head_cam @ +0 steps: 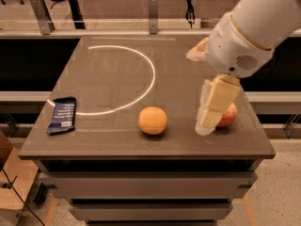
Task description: Pick rxbar blueberry
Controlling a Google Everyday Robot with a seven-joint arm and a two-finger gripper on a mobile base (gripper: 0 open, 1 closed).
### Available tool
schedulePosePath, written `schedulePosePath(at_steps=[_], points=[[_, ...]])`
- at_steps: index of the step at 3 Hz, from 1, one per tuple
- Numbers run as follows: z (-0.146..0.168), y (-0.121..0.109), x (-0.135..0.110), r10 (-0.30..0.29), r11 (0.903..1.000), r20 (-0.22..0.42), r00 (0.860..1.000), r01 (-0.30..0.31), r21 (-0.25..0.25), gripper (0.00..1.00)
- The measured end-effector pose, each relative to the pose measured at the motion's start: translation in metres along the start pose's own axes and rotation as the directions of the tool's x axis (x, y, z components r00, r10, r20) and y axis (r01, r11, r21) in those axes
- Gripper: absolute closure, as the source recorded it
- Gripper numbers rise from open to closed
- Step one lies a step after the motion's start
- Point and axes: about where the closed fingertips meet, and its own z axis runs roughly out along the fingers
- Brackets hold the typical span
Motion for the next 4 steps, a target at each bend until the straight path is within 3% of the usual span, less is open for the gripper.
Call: schedulePosePath(at_steps=[2, 3, 4], points=[[0.012, -0.004, -0.043, -0.065, 0.9978, 0.076, 0.995, 0.065, -0.005, 0.00], [0.013, -0.004, -0.043, -0.064, 0.9979, 0.077, 0.995, 0.065, -0.005, 0.00], [0.030, -0.010, -0.071, -0.109, 0.9935, 0.136, 0.985, 0.112, -0.018, 0.00]])
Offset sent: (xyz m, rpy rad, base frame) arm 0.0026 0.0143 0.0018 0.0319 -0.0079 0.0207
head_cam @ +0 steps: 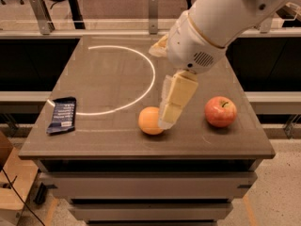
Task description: Pick rxbar blueberry
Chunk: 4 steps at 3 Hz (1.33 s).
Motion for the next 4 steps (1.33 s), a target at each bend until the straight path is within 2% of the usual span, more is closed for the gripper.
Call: schedulePosePath(at_steps=[1, 2, 3, 4], points=[[0.025, -0.008, -0.030, -0.048, 0.9985, 0.075, 0.996, 0.050, -0.025, 0.00], [0.056, -0.014, -0.067, -0.084, 0.9944, 0.152, 0.985, 0.093, -0.051, 0.00], [0.056, -0.013, -0.067, -0.084, 0.9944, 0.152, 0.985, 0.093, -0.051, 0.00], [0.066, -0.014, -0.076, -0.091, 0.9918, 0.187, 0.978, 0.106, -0.072, 0.00]])
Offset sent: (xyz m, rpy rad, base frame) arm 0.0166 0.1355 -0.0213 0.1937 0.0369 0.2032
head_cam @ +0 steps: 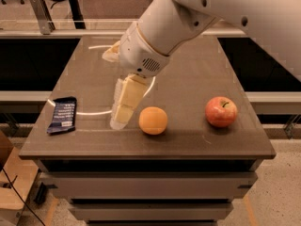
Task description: Pick rxbar blueberry
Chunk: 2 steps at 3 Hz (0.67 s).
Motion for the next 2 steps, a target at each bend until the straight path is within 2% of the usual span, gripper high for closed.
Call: schedulePosePath(at_steps=[1, 2], points=[[0.031, -0.006, -0.020, -0.033, 0.9982, 0.073, 0.997, 0.036, -0.048, 0.00], [0.067, -0.013, -0.042, -0.049, 0.9938, 0.161, 0.986, 0.064, -0.092, 0.00]])
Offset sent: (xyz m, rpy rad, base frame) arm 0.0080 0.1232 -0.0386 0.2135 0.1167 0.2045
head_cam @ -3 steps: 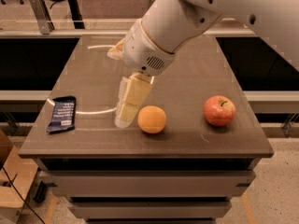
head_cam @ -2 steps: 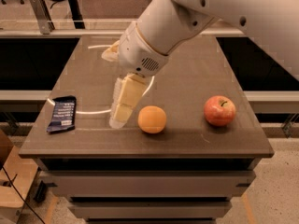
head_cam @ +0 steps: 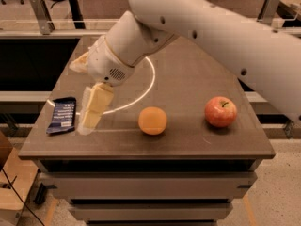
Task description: Pick rxbar blueberry
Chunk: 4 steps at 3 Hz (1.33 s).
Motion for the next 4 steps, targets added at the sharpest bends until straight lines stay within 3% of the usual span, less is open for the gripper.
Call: schedulePosePath(at_steps=[2, 4], points=[[0.061, -0.021, -0.019, 0.030, 0.9979, 0.139, 0.990, -0.022, -0.061, 0.00], [0.103, -0.039, -0.013, 0.093, 0.9925, 0.140, 0.986, -0.080, -0.092, 0.00]])
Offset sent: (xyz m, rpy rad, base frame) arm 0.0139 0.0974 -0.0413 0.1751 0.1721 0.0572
